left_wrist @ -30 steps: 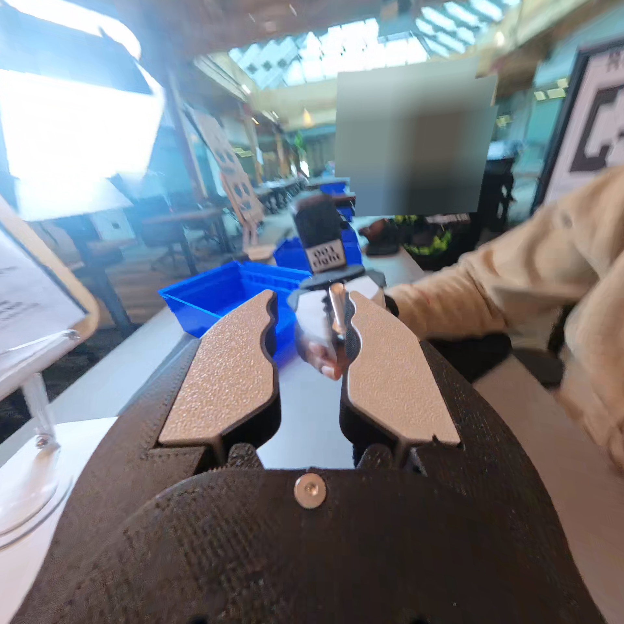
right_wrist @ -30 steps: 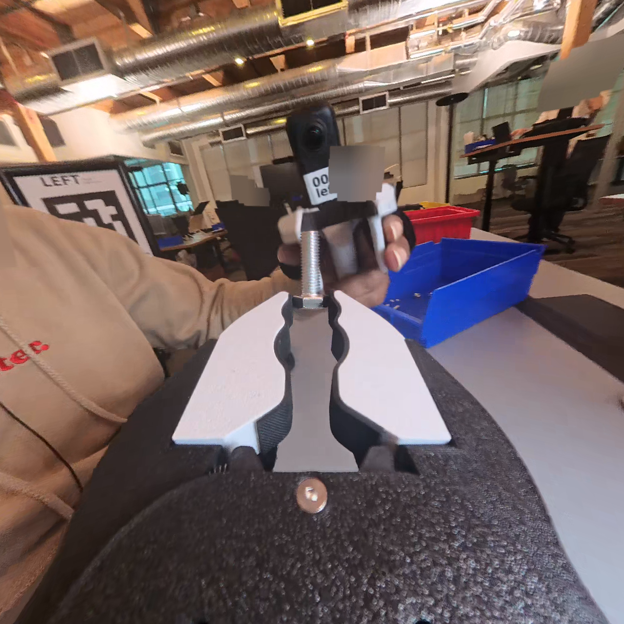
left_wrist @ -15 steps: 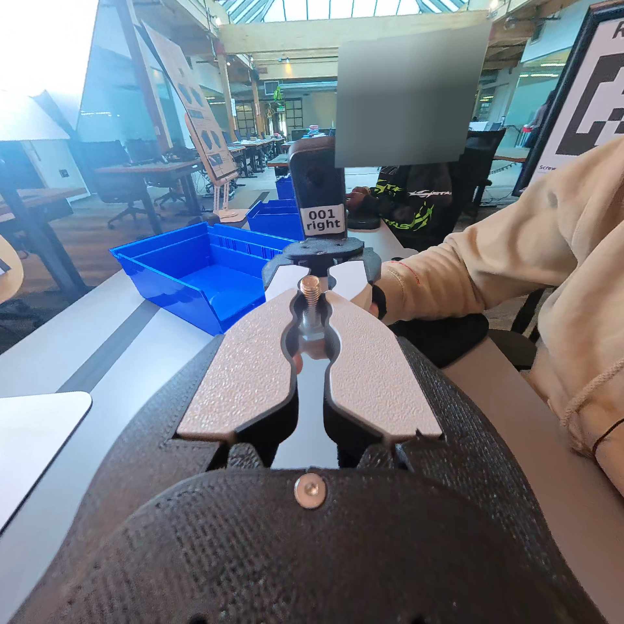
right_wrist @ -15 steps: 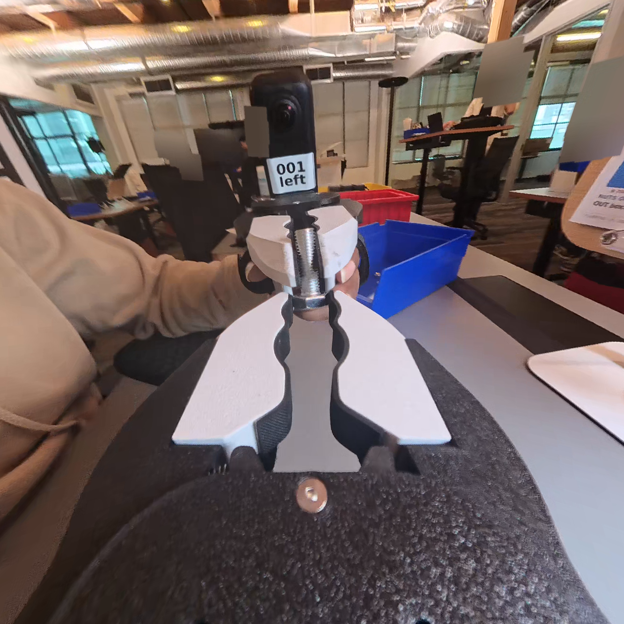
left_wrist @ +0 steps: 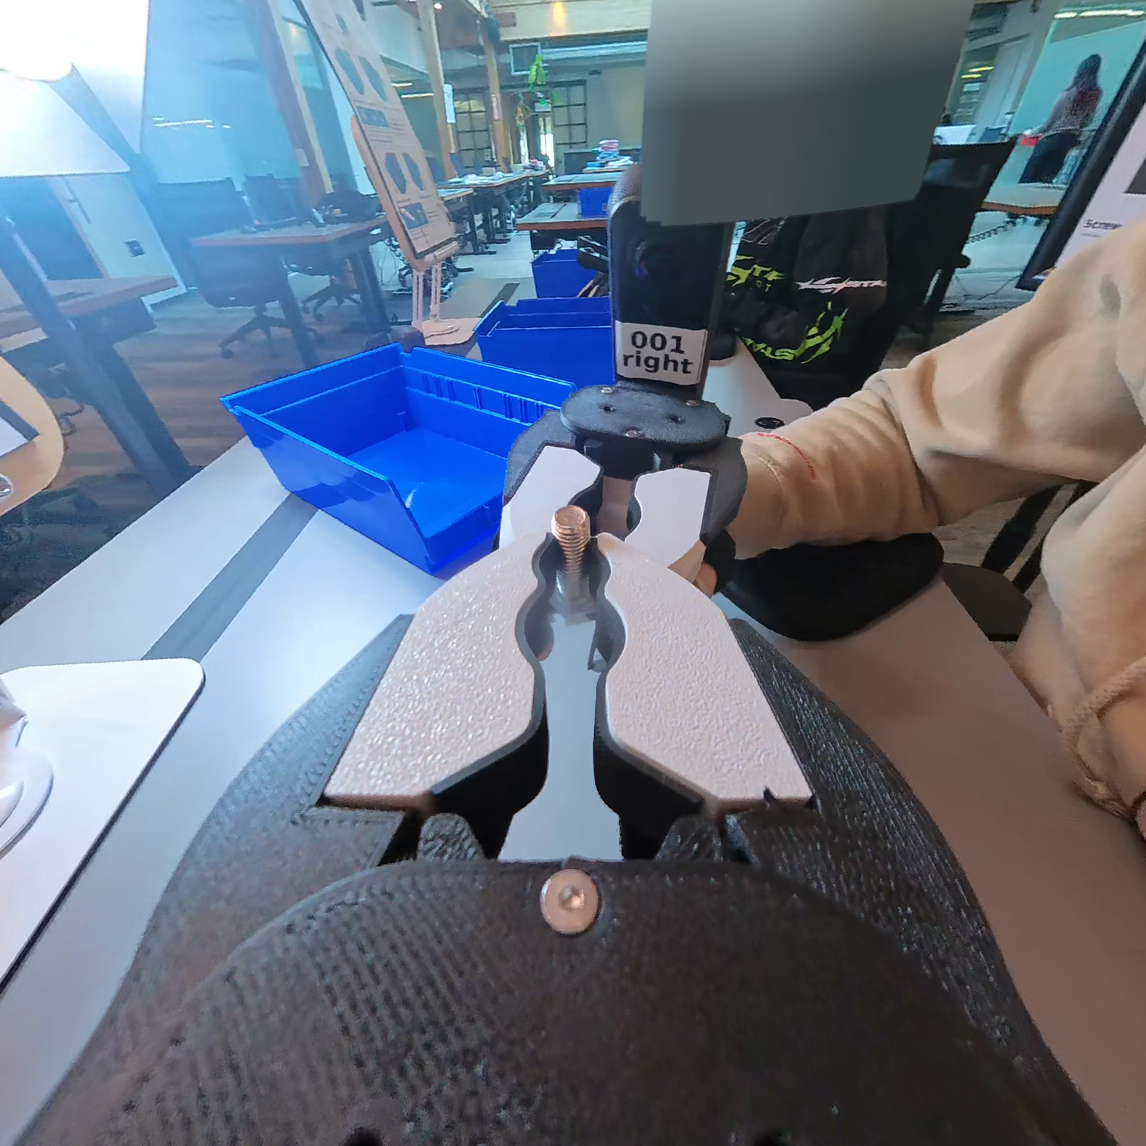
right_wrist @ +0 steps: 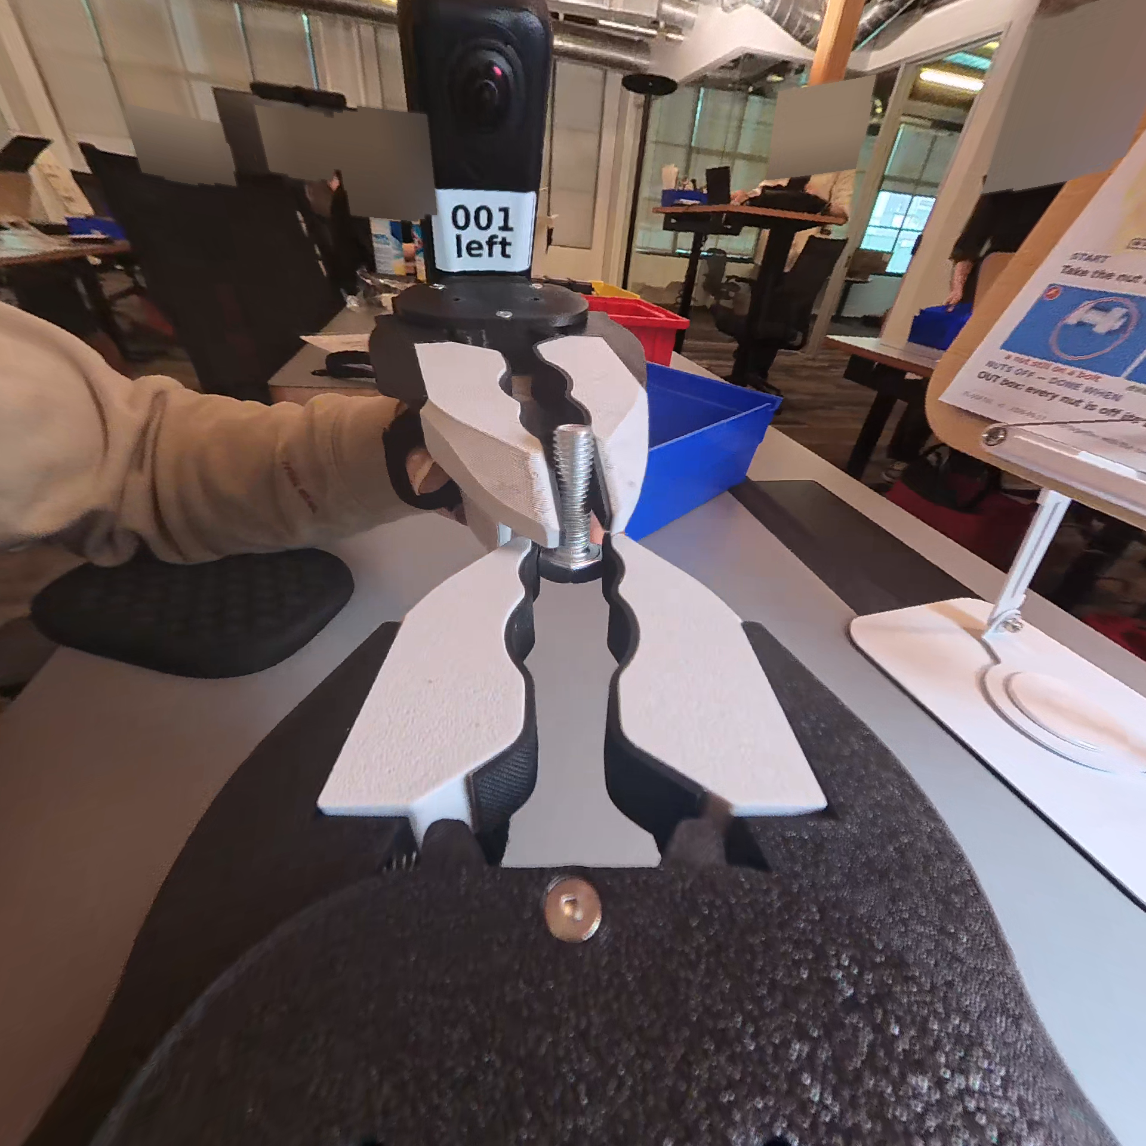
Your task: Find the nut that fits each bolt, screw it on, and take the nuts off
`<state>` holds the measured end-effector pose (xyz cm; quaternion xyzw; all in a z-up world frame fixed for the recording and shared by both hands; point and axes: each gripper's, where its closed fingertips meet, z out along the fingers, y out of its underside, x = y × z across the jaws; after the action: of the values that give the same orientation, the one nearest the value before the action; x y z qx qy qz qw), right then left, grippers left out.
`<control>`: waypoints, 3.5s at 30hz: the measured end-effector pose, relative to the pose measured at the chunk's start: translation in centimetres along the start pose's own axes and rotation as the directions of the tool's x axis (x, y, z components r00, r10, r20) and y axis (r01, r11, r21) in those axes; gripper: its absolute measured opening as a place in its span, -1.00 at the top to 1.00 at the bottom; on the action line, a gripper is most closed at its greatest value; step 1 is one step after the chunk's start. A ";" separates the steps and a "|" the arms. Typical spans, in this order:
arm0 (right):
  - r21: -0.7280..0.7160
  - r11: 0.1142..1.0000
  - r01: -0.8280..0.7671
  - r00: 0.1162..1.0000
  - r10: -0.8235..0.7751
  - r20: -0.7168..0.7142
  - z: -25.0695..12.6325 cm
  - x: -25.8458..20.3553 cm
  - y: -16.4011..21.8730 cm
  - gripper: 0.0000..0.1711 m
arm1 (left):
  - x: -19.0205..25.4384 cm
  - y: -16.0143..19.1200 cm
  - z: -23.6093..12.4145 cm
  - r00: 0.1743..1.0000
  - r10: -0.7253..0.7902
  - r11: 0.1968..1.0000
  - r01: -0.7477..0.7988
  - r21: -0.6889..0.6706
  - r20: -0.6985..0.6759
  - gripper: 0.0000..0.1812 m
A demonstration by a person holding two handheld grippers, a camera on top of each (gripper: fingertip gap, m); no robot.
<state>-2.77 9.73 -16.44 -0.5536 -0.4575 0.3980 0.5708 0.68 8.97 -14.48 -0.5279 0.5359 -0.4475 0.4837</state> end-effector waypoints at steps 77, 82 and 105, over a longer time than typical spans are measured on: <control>0.042 0.989 -0.140 0.986 0.143 -0.089 -0.3 -2.0 1.2 0.78 | 1.2 0.3 -2.6 0.920 -0.048 0.090 -0.384 -0.919 -0.390 0.80; 0.056 0.988 -0.142 0.984 0.147 -0.096 -0.5 -1.9 0.9 0.78 | 1.3 0.3 -2.2 0.917 -0.047 0.081 -0.392 -0.916 -0.396 0.80; 0.096 0.986 -0.137 0.985 0.145 -0.092 -0.4 -2.2 0.8 0.78 | 1.7 -0.9 -2.3 0.914 0.020 0.185 -0.401 -0.897 -0.405 0.72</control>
<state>-2.91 7.55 -17.43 -0.5775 -0.3703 0.4297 0.5871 -1.41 7.20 -13.34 -0.5563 0.8306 -0.0168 0.0166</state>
